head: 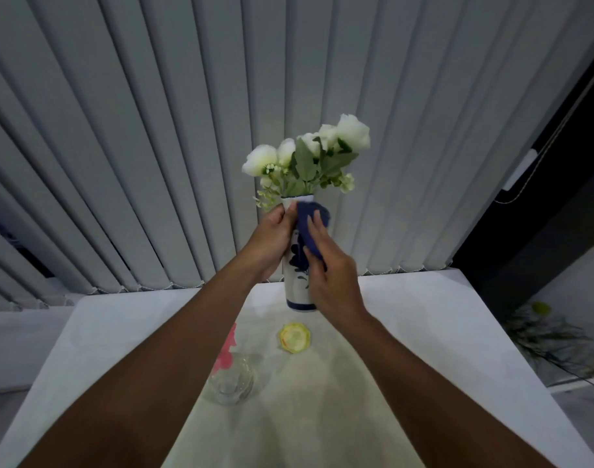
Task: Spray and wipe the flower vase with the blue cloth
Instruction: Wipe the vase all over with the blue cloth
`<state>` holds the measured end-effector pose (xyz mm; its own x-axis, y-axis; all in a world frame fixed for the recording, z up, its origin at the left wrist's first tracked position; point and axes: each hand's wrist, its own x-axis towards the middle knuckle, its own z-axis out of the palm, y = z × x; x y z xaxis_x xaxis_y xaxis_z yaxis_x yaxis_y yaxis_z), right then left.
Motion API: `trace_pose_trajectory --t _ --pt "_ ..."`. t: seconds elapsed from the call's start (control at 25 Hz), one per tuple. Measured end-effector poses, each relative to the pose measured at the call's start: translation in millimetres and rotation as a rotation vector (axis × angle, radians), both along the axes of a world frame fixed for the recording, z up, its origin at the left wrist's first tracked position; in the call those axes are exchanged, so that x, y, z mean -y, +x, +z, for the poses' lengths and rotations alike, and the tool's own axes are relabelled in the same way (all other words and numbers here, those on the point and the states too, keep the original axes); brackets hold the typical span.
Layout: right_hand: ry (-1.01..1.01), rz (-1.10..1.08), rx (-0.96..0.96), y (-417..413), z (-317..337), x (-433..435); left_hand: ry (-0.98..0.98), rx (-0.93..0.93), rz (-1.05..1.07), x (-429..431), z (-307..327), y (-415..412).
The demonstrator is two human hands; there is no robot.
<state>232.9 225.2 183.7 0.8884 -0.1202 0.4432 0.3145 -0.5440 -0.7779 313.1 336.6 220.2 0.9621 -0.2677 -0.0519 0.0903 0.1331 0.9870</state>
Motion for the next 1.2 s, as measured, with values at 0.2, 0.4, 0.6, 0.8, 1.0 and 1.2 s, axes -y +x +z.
trace_pose_trajectory --t 0.2,0.4,0.6,0.8,1.0,1.2 --pt "-0.329 0.100 0.169 -44 -81 1 0.020 0.014 0.083 -6 -5 3" --pt "0.150 -0.105 -0.021 -71 -109 2 0.026 0.027 0.077 -10 -7 8" --pt "0.987 -0.376 -0.507 -49 -97 7 0.034 0.035 -0.002 -8 -12 0" --pt "1.149 -0.349 -0.589 -39 -91 10 0.128 0.030 -0.095 -2 -32 -16" --pt "0.992 -0.405 -0.547 -46 -111 5 0.377 0.117 -0.135 -4 -41 -18" --pt "0.194 -0.553 -0.509 -52 -130 31 0.513 0.058 -0.093 -5 -75 -25"
